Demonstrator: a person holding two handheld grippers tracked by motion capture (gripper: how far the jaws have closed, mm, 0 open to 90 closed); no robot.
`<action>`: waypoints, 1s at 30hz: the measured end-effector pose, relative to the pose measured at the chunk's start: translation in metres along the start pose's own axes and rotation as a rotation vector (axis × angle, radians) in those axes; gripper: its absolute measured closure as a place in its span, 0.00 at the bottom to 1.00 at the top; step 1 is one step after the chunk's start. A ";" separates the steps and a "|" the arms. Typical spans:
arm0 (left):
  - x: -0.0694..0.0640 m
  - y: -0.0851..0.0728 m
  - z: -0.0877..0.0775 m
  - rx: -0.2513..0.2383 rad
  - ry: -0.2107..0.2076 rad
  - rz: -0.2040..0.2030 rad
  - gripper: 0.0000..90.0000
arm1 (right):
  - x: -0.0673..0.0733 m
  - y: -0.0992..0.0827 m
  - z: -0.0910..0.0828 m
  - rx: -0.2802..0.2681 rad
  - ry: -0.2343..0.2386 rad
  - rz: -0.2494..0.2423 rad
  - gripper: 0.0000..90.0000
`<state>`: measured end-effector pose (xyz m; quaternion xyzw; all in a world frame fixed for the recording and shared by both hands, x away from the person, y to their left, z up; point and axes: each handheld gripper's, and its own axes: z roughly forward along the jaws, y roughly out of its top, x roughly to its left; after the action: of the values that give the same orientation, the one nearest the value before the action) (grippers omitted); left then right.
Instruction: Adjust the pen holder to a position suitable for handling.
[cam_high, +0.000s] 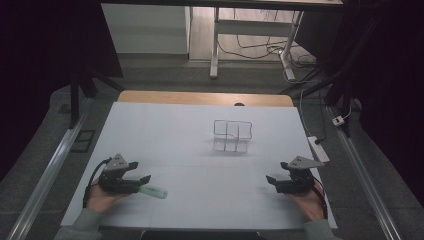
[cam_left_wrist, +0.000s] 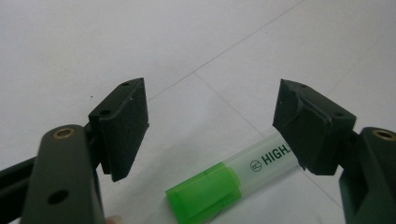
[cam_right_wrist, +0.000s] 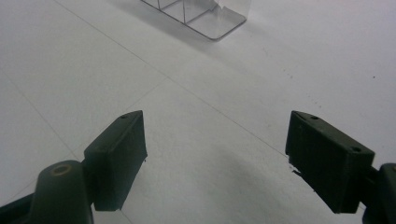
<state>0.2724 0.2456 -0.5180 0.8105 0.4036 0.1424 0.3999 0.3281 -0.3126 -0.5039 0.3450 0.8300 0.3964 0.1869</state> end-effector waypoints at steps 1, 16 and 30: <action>0.000 0.000 0.000 0.000 0.001 -0.002 0.29 | 0.000 0.000 0.000 0.001 -0.002 -0.001 0.23; 0.002 -0.001 0.000 0.000 -0.001 -0.013 0.29 | -0.001 0.000 0.000 0.006 0.003 0.002 0.25; 0.005 -0.001 0.000 0.000 -0.002 -0.023 0.29 | 0.001 0.007 0.000 0.004 -0.007 0.017 0.27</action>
<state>0.2752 0.2490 -0.5192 0.8060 0.4126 0.1370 0.4017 0.3309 -0.3089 -0.4988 0.3536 0.8272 0.3951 0.1859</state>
